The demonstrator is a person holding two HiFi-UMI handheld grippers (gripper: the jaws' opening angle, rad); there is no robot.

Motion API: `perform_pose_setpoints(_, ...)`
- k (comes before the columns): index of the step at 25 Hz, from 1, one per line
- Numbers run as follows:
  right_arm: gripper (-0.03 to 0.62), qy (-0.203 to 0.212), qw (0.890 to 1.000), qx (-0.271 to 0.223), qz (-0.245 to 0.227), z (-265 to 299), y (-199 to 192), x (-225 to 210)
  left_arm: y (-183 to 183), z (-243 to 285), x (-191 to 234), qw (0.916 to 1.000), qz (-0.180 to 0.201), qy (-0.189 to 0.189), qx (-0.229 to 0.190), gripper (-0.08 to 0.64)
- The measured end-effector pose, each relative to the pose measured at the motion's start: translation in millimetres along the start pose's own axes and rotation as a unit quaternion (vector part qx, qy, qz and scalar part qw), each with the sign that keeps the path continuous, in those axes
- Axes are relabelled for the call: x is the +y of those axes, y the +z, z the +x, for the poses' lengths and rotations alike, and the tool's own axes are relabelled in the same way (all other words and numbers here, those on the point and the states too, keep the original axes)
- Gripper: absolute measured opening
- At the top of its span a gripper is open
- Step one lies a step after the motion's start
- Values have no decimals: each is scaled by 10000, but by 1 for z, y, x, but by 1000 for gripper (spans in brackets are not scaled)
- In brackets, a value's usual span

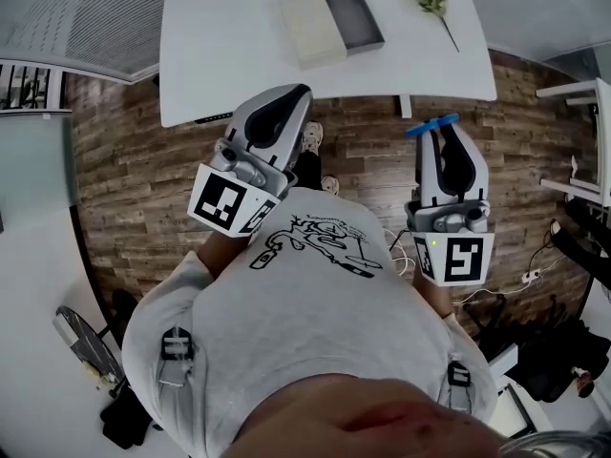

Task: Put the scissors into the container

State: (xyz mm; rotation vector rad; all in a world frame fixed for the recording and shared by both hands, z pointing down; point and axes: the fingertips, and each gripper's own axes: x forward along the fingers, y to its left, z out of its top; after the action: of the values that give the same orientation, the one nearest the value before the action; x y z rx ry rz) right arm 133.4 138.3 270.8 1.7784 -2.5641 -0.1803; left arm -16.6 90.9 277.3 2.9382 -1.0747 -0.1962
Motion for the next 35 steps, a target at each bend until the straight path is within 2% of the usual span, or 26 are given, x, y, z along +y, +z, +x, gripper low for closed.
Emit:
perform_pose_setpoints(11, 78, 66, 10000, 41, -49, 58, -5, -19, -4, 38, 45, 10000, -66, 42, -37, 20)
perform_pose_setpoints(35, 78, -90, 9999, 50, -51, 232, -5, -41, 1, 122, 202, 9997, -210, -98, -92, 20)
